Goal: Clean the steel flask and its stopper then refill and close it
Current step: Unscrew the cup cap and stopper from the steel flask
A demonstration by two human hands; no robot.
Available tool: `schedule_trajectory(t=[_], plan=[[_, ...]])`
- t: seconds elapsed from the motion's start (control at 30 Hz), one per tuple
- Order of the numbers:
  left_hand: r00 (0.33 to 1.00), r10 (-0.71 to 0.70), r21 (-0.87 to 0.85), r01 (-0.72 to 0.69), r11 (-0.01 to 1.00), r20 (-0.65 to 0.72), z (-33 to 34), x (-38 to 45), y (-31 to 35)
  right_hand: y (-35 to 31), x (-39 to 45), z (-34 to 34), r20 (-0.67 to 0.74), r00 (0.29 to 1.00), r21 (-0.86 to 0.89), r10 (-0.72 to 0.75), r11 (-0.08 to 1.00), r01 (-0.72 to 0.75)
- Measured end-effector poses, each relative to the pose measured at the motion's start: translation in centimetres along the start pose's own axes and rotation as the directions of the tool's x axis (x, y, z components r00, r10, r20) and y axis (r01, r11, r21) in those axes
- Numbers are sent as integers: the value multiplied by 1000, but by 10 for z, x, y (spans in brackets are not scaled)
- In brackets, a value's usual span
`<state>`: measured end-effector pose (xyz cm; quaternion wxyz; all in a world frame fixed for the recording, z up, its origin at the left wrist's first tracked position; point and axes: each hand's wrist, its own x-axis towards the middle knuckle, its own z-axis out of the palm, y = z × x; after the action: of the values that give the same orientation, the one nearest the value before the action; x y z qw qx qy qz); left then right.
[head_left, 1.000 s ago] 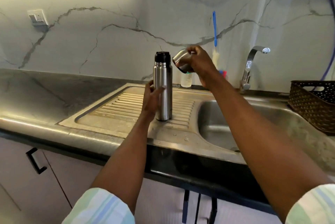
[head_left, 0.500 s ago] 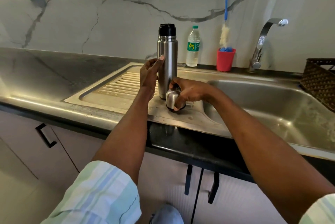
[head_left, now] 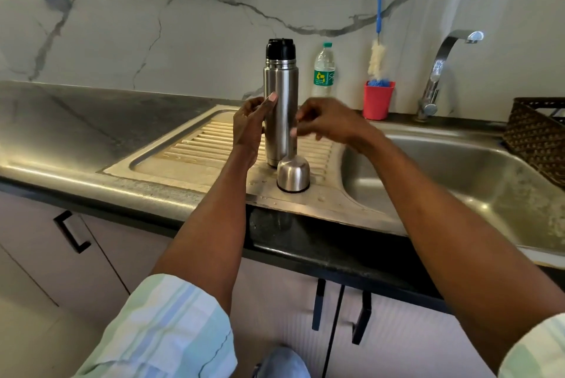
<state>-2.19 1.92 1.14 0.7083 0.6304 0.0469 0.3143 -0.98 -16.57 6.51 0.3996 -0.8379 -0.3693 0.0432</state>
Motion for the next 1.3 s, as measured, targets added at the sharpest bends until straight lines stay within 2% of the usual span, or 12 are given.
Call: schedule_trajectory(t=[0.03, 0.1, 0.13, 0.2, 0.27, 0.33, 0.43, 0.53, 0.77, 1.1, 1.23, 1.3], plan=[[1000, 8, 6, -8, 1000, 4, 1, 1, 0, -4, 8, -9, -177, 984, 30, -25, 999, 30], [999, 24, 34, -25, 999, 23, 3, 2, -3, -16, 28, -27, -482, 875, 25, -40, 998, 60], [999, 34, 55, -36, 998, 41, 4, 3, -3, -24, 41, -35, -576, 816, 1, -45, 998, 56], [996, 44, 114, -53, 992, 81, 6, 4, -6, -43, 63, -48, -645, 760, -91, -77, 996, 23], [993, 52, 192, -73, 979, 108, 8, 6, -8, -62, 80, -54, -612, 781, -249, -128, 968, -36], [992, 70, 250, -94, 964, 102, 9, 9, -10, -78, 91, -52, -516, 847, -405, -126, 907, -112], [991, 90, 266, -114, 957, 101, 10, 8, -11, -93, 100, -43, -380, 923, -618, -67, 760, -200], [992, 91, 271, -111, 956, 88, 8, 7, -11, -95, 109, -34, -306, 950, -756, -70, 624, -197], [992, 88, 269, -109, 957, 86, 8, 8, -8, -93, 110, -43, -238, 970, -712, -41, 687, -145], [989, 130, 325, -148, 934, 77, 10, 3, -5, -99, 122, -56, -9, 999, -621, 42, 783, -38], [991, 95, 307, -120, 944, 96, 6, 4, -4, -103, 121, -60, 79, 995, -652, 57, 758, 9], [991, 71, 292, -103, 951, 117, 5, 5, -3, -102, 115, -66, 155, 987, -607, 37, 792, 66]])
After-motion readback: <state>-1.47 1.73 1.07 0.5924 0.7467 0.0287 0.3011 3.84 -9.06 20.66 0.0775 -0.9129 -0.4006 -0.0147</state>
